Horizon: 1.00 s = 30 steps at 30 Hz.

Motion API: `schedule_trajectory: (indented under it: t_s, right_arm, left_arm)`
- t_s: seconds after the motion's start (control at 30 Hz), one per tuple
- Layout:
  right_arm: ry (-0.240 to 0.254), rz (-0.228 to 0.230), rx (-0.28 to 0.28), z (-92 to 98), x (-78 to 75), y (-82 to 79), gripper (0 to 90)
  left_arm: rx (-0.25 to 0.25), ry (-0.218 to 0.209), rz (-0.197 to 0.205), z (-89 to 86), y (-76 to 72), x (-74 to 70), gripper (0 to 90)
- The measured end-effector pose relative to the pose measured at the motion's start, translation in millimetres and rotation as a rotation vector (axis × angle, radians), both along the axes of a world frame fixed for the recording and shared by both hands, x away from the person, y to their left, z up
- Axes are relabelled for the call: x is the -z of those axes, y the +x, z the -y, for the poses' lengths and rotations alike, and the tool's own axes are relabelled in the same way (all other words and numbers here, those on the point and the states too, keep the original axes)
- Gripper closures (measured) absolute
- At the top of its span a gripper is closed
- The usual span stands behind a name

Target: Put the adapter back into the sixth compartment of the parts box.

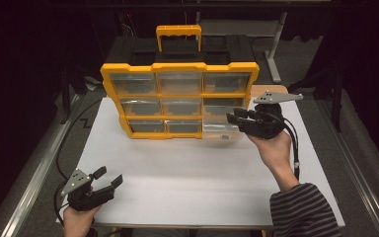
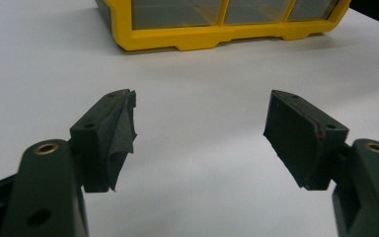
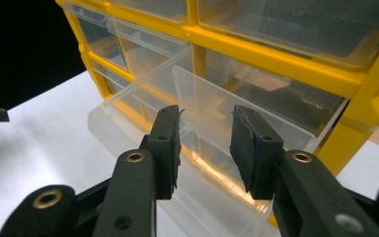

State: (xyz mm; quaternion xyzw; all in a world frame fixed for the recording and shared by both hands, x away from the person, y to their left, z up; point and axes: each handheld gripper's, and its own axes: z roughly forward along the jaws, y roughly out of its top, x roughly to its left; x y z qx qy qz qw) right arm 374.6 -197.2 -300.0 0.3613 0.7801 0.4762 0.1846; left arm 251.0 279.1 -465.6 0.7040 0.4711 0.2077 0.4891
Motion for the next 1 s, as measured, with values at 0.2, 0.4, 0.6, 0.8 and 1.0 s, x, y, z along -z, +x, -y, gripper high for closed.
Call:
schedule_trajectory:
  t_s: [0.2,0.4,0.6,0.8,1.0]
  right_arm:
    - [0.005,0.012,-0.001,5.5,-2.8,-7.9,61.3]
    - [0.017,0.038,-0.016,13.4,-1.0,-23.9,60.9]
    - [0.013,0.047,-0.024,17.7,1.9,-36.3,60.8]
    - [0.017,0.056,-0.027,23.1,9.1,-47.4,59.5]
    - [0.019,0.051,-0.019,29.5,16.9,-54.0,58.3]
  left_arm:
    - [0.0,0.0,-0.001,0.1,0.1,0.0,28.2]
    - [-0.001,0.002,-0.004,0.4,0.4,0.2,28.1]
    - [-0.001,0.002,-0.004,0.4,0.3,0.2,28.0]
    - [-0.002,0.001,-0.003,0.4,0.3,0.2,28.0]
    - [-0.003,0.001,-0.002,0.4,0.2,0.2,28.0]
